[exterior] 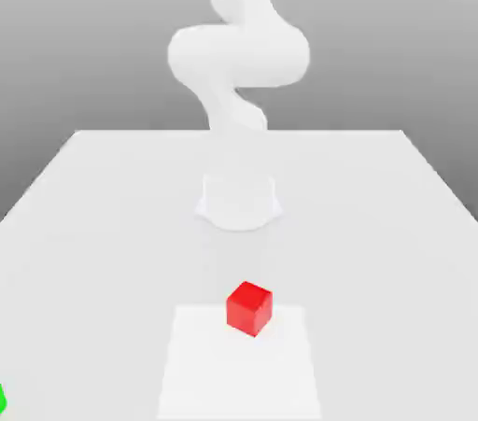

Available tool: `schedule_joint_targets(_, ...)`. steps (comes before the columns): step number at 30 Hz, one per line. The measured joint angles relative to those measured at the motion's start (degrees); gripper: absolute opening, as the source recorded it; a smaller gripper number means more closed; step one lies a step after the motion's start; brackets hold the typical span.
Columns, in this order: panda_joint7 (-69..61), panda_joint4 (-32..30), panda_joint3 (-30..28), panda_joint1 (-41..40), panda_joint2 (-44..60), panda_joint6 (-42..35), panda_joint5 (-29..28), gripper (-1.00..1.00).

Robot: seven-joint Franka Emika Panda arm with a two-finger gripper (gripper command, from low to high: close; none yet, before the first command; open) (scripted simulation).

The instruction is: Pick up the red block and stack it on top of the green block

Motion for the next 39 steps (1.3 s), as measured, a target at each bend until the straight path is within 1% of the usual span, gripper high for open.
schedule_joint_targets(8, 11.0, -13.9, 3.6, -2.3, 13.9, 10.8, 2.7, 0.00)
schedule_joint_targets(15, 23.2, -27.0, 7.6, -4.5, 27.5, 21.2, 3.4, 0.00)
schedule_joint_targets(17, 27.5, -30.2, 8.5, -5.2, 33.8, 25.9, 2.3, 0.00)
schedule_joint_targets(20, 32.6, -31.1, 8.2, -6.0, 43.1, 33.2, -1.9, 0.00)
schedule_joint_targets(23, 35.7, -30.4, 4.1, -2.8, 49.8, 38.8, -5.8, 0.00)
schedule_joint_targets(24, 36.1, -30.1, 2.6, -1.4, 51.8, 40.5, -6.3, -1.00)
schedule_joint_targets(31, 36.4, -30.1, 2.1, -0.9, 52.3, 41.0, -6.7, -1.00)
schedule_joint_targets(35, 33.5, -31.1, 4.1, -1.8, 45.4, 35.2, -2.7, -1.00)
schedule_joint_targets(39, 31.0, -31.8, 3.8, -1.0, 37.9, 28.3, 0.4, -1.00)
